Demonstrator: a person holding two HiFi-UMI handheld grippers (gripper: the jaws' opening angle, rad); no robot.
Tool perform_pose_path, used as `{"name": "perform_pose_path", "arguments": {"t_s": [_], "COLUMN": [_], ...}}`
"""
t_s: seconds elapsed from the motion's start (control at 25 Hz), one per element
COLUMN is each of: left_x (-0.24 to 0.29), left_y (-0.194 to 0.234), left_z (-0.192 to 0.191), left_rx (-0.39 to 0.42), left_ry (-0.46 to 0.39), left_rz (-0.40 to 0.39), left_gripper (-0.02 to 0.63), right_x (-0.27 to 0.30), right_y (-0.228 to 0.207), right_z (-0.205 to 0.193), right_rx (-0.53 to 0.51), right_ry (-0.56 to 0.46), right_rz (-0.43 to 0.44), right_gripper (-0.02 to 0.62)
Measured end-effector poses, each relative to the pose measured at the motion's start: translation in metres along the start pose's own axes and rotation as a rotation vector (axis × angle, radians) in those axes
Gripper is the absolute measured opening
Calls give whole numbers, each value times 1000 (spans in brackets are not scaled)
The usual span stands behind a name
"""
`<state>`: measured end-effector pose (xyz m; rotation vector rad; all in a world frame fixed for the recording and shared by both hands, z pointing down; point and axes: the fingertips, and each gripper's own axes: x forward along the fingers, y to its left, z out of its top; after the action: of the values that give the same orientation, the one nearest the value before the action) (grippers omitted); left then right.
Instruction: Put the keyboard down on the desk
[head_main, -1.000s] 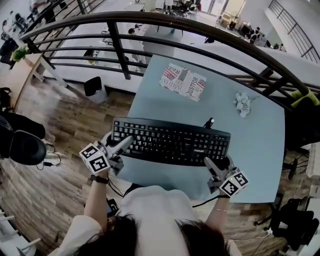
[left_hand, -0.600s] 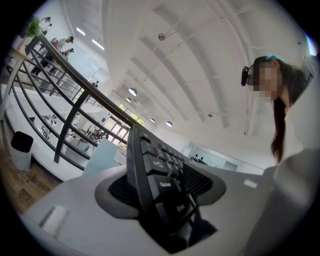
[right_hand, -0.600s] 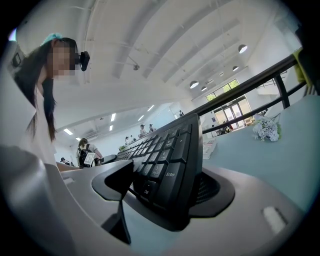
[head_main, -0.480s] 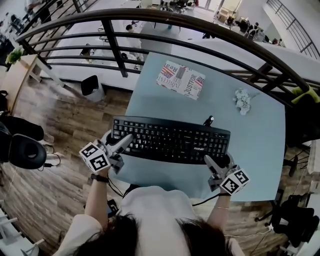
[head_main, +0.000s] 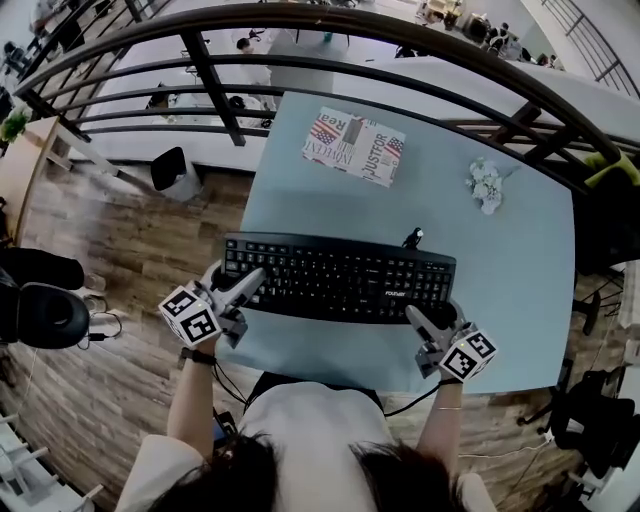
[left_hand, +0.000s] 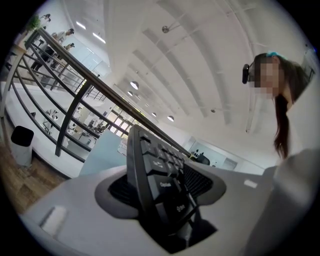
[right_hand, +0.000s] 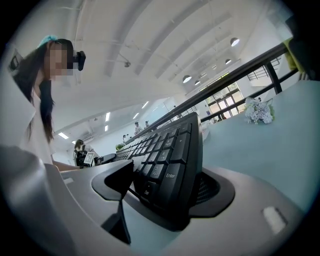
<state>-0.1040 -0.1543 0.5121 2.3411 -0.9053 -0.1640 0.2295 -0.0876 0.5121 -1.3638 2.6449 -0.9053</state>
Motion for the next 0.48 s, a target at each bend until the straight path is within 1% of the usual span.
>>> {"name": "perform_pose_path", "arguments": {"t_s": [0.48], "left_x": [26], "left_y": [40], "left_z": [-39], "left_rx": [-40], "left_ry": [86], "left_rz": [22], "left_gripper": [304], "right_x": [17], "right_y": [-44], "right_z": [-49], "right_rx": [102], "right_ry": [37], "right_rz": [-37], "right_gripper": [327]}}
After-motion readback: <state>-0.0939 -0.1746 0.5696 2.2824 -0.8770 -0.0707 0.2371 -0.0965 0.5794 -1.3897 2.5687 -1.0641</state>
